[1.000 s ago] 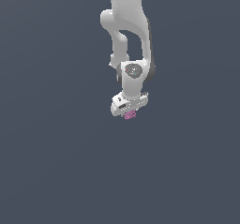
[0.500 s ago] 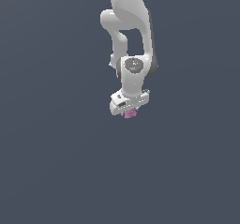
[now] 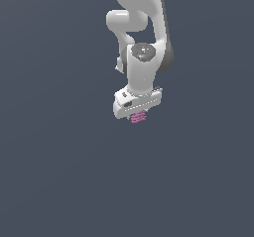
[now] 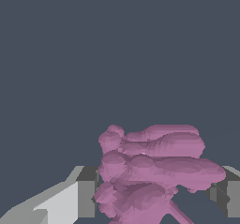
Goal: Pick up the object and move it to a goal position.
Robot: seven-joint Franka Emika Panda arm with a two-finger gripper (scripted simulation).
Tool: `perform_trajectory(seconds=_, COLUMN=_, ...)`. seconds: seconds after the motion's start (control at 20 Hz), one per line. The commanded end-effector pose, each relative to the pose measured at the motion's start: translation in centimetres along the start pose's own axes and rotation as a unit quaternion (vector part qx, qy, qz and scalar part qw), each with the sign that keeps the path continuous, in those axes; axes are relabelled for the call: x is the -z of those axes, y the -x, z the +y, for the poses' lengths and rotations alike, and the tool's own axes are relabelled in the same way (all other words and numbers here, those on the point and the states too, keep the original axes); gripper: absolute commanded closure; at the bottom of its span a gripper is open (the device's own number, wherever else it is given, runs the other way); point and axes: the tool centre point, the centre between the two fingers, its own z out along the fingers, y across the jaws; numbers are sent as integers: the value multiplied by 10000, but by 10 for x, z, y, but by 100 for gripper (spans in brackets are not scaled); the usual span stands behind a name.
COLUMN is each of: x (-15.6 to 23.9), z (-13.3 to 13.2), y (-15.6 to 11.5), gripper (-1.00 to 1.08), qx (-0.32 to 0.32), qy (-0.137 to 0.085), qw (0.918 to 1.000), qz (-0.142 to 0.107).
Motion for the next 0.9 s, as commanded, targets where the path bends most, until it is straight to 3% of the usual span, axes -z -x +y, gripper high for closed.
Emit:
perform_trajectory(seconds=0.0, x=20, z=5, y=-7, gripper=108, qx=1, qy=-3, qw=10000, qz=-4)
perform_trajectory(seconds=0.4, x=59, z=16, y=-25, gripper=108, qx=-2, qy=0, qw=10000, qz=-8)
perform_trajectory(seconds=0.85, x=68, z=19, y=-30, gripper=108, qx=-3, qy=3, qw=10000, qz=-9)
